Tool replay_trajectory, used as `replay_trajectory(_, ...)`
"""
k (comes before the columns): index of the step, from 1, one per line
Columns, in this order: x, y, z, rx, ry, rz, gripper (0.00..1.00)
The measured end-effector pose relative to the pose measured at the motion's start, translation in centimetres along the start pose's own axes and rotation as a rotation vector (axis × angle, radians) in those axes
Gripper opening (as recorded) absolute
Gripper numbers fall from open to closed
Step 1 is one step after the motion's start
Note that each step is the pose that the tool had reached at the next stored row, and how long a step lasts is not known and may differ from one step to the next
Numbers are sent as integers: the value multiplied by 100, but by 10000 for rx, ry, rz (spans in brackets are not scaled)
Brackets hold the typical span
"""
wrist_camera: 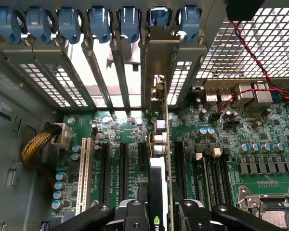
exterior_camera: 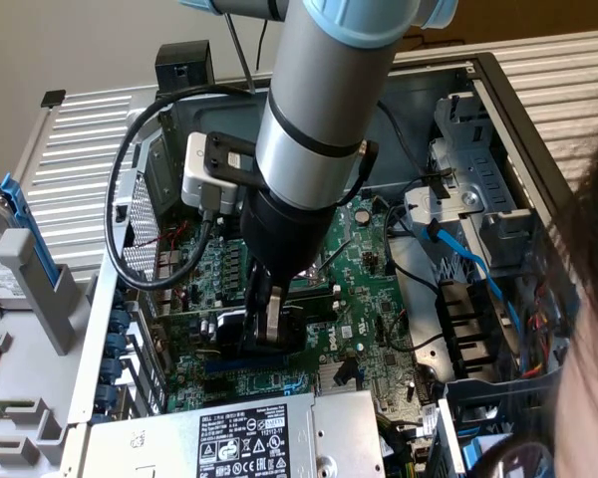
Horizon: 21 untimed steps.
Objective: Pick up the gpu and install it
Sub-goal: 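Insert the gpu into the slot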
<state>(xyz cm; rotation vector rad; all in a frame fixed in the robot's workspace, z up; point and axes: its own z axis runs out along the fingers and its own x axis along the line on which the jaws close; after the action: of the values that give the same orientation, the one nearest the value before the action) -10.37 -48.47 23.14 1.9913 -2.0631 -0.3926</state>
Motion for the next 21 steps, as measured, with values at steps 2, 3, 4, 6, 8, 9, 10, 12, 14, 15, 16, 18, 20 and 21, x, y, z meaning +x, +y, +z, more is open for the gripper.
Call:
replay_trajectory(2, 0, 0, 0, 0, 6, -14, 29)
replay_trajectory(3, 0, -1, 1, 0, 10, -28, 29)
replay_trajectory(4, 0, -1, 2, 1, 16, -46, 29)
replay_trajectory(6, 0, -1, 3, 4, 38, -99, 29)
replay_trajectory(8, 0, -2, 6, 20, 59, -155, 29)
replay_trajectory(9, 0, -2, 7, 27, 69, -179, 29)
replay_trajectory(10, 0, -2, 7, 28, 70, -184, 29)
replay_trajectory(12, 0, -2, 7, 29, 71, -184, 29)
replay_trajectory(14, 0, -2, 8, 30, 70, -184, 29)
replay_trajectory(15, 0, -3, 8, 32, 70, -184, 29)
replay_trajectory(16, 0, -3, 9, 41, 67, -185, 29)
replay_trajectory(18, -1, -2, 10, 79, 65, -185, 29)
replay_trajectory(20, -1, 1, 10, 144, 66, -185, 29)
replay_trajectory(21, -1, 1, 10, 154, 66, -186, 29)
